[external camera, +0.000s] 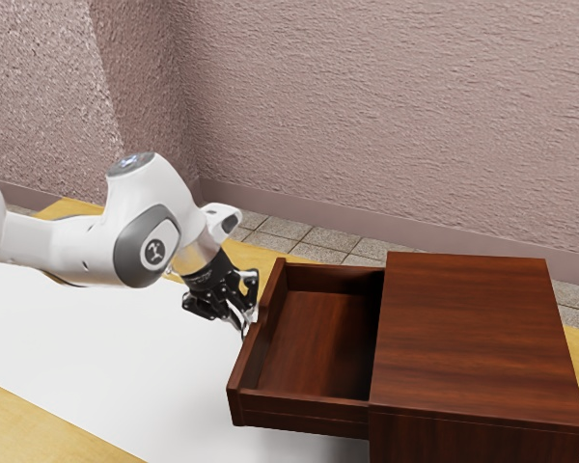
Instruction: Pull the drawer handle with one arm to open the drawer
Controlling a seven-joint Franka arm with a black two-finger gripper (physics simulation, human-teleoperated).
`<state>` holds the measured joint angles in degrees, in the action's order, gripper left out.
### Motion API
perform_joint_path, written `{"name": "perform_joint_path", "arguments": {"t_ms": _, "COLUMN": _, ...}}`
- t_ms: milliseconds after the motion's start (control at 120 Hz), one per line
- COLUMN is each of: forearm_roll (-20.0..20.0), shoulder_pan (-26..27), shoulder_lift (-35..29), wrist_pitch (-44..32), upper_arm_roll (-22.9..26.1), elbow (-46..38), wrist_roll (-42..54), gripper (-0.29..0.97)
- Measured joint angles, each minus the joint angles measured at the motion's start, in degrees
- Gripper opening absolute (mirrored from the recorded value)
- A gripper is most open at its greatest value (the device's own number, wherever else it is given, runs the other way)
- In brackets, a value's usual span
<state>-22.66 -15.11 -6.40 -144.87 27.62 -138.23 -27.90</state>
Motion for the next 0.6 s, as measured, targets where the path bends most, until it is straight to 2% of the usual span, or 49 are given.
{"name": "perform_joint_path", "arguments": {"t_ms": 200, "forearm_roll": -0.08, "shoulder_pan": 0.00, "shoulder_lift": -1.95, "wrist_pitch": 0.65, "upper_arm_roll": -0.56, "elbow": 0.02, "wrist_roll": 0.35, "gripper": 0.10}}
{"name": "perform_joint_path", "arguments": {"t_ms": 317, "forearm_roll": -0.04, "shoulder_pan": -0.03, "shoulder_lift": -6.88, "wrist_pitch": 2.42, "upper_arm_roll": -2.26, "elbow": 0.10, "wrist_roll": 0.46, "gripper": 0.14}}
{"name": "perform_joint_path", "arguments": {"t_ms": 350, "forearm_roll": -0.04, "shoulder_pan": -0.09, "shoulder_lift": -9.10, "wrist_pitch": 3.47, "upper_arm_roll": -2.74, "elbow": 0.38, "wrist_roll": 0.48, "gripper": 0.18}}
{"name": "perform_joint_path", "arguments": {"t_ms": 417, "forearm_roll": 0.02, "shoulder_pan": -0.09, "shoulder_lift": -16.30, "wrist_pitch": 7.26, "upper_arm_roll": -4.31, "elbow": 1.86, "wrist_roll": 0.50, "gripper": 0.32}}
{"name": "perform_joint_path", "arguments": {"t_ms": 458, "forearm_roll": 1.44, "shoulder_pan": -0.08, "shoulder_lift": -19.48, "wrist_pitch": 11.59, "upper_arm_roll": -6.43, "elbow": 5.42, "wrist_roll": 0.52, "gripper": 0.38}}
{"name": "perform_joint_path", "arguments": {"t_ms": 600, "forearm_roll": 7.42, "shoulder_pan": -0.10, "shoulder_lift": -22.13, "wrist_pitch": 28.30, "upper_arm_roll": -12.04, "elbow": 18.50, "wrist_roll": 0.58, "gripper": 0.53}}
